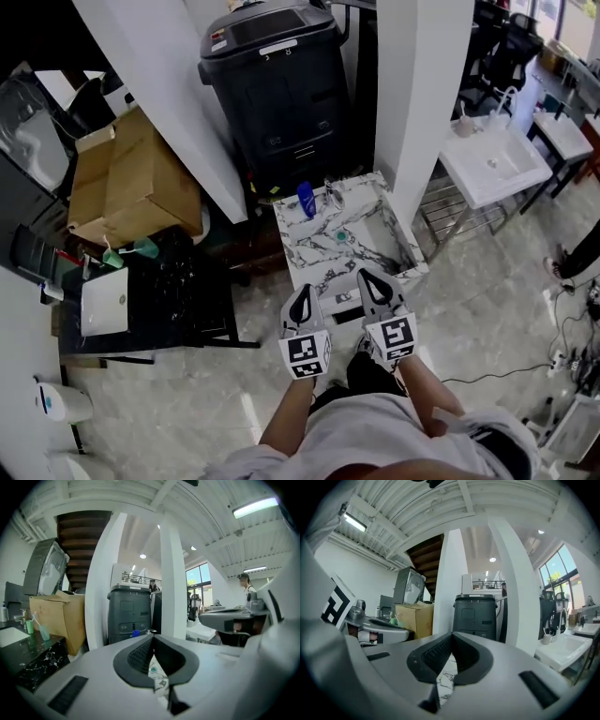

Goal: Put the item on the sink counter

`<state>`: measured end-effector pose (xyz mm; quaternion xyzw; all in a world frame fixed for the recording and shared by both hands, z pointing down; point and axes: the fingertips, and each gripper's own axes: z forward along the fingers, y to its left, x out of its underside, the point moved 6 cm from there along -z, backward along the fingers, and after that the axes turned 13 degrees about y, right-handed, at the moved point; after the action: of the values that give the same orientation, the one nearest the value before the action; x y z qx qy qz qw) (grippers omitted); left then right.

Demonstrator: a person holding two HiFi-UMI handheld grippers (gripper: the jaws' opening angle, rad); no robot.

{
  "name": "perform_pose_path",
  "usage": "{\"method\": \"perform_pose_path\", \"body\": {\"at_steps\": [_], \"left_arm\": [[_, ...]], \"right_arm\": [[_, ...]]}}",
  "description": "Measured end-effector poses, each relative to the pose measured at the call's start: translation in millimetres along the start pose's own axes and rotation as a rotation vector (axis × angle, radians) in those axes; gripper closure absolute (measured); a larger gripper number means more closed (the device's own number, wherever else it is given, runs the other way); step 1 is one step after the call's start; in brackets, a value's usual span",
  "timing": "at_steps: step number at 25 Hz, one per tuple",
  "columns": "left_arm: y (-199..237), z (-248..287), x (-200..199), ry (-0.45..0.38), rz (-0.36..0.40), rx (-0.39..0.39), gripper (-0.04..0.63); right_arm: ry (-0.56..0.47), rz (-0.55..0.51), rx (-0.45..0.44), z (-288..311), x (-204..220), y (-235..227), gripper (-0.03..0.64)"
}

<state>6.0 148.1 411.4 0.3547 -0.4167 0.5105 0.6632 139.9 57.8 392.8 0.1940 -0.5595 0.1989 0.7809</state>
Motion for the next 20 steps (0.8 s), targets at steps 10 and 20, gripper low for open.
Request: {"method": "perform_pose_path", "body": {"at_steps": [10,20], "left_arm": [[-15.4,-91.0,2.7,-0.086,-0.001,-0.013,0.586],[-47.7,-108.3,-32.4,-0.171,0.002,-0.060,0.586]], "right_arm": [[-0.056,-0.009,0.051,-91.1,-22.1,32.4,0.612],[-0.141,-0.044,0.025,-120.8,-55.8,15.6,0.612]]}}
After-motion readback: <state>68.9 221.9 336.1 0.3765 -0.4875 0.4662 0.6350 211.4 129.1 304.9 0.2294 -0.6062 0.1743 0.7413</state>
